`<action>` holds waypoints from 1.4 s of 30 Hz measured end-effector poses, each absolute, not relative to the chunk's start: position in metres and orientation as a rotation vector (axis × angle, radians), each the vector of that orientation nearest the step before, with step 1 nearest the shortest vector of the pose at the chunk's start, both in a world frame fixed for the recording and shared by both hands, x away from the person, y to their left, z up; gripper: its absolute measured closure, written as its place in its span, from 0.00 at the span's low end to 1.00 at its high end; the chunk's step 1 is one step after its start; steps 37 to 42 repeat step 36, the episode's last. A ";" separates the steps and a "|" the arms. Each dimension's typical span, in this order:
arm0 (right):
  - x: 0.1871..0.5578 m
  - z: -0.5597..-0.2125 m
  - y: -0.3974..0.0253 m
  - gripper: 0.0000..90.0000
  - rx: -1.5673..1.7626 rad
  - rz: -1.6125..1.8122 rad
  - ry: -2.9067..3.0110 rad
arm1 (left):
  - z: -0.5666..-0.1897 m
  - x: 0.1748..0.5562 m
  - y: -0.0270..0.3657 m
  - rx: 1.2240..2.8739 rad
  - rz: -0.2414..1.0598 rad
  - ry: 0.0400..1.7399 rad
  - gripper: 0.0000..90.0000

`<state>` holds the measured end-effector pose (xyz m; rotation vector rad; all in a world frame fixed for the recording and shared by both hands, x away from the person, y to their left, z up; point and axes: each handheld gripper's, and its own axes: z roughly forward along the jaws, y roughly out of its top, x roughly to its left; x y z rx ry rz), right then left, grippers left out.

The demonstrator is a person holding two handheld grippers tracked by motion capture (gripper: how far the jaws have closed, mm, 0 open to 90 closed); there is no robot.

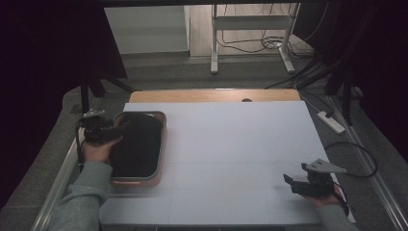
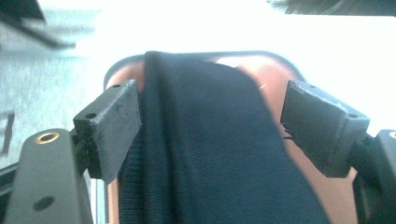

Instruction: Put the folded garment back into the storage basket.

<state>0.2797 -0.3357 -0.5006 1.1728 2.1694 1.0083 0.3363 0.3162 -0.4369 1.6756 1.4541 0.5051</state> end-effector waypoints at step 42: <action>0.281 -0.491 -0.337 0.21 1.083 1.092 2.169 | -0.467 0.234 0.243 1.786 0.337 1.053 0.21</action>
